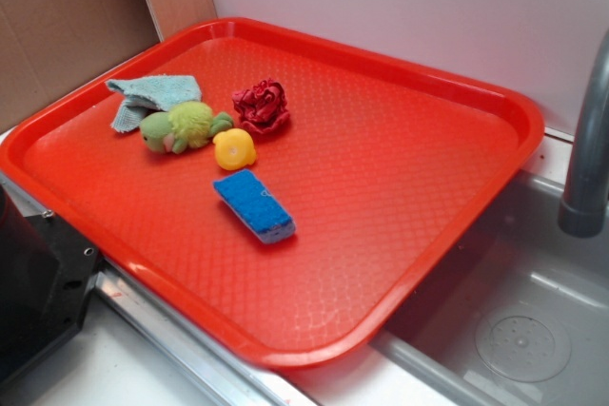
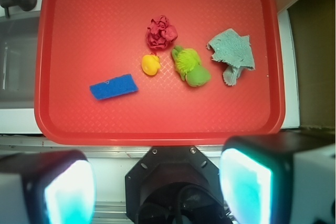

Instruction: Grab the blue cloth.

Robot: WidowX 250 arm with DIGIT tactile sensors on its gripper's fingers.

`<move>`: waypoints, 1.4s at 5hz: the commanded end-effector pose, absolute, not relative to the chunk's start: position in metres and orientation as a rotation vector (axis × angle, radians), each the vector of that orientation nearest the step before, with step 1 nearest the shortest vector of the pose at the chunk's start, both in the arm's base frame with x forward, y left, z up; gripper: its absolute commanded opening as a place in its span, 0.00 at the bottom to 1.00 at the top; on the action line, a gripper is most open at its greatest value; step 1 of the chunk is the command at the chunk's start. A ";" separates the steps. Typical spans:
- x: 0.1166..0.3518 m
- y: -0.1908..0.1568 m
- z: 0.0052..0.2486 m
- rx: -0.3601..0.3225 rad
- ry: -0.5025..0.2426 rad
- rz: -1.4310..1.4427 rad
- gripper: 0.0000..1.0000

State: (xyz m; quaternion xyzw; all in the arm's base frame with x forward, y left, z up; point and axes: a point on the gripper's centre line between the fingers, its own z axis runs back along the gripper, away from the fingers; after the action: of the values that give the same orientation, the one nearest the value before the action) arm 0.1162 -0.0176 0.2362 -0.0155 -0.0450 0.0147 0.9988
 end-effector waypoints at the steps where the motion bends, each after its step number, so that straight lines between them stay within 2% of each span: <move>1: 0.116 -0.018 0.236 -0.031 -0.090 0.029 1.00; 3: 0.131 0.008 0.229 -0.047 -0.165 0.373 1.00; 4: 0.142 0.026 0.212 -0.030 -0.216 0.621 1.00; 5: 0.159 0.051 0.182 -0.034 -0.289 0.867 1.00; 6: 0.174 0.071 0.158 -0.001 -0.347 1.042 1.00; 7: 0.176 0.087 0.137 0.015 -0.377 1.187 1.00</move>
State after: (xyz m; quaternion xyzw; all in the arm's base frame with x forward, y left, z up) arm 0.1796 0.0805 0.1294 0.0101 -0.1628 0.5489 0.8198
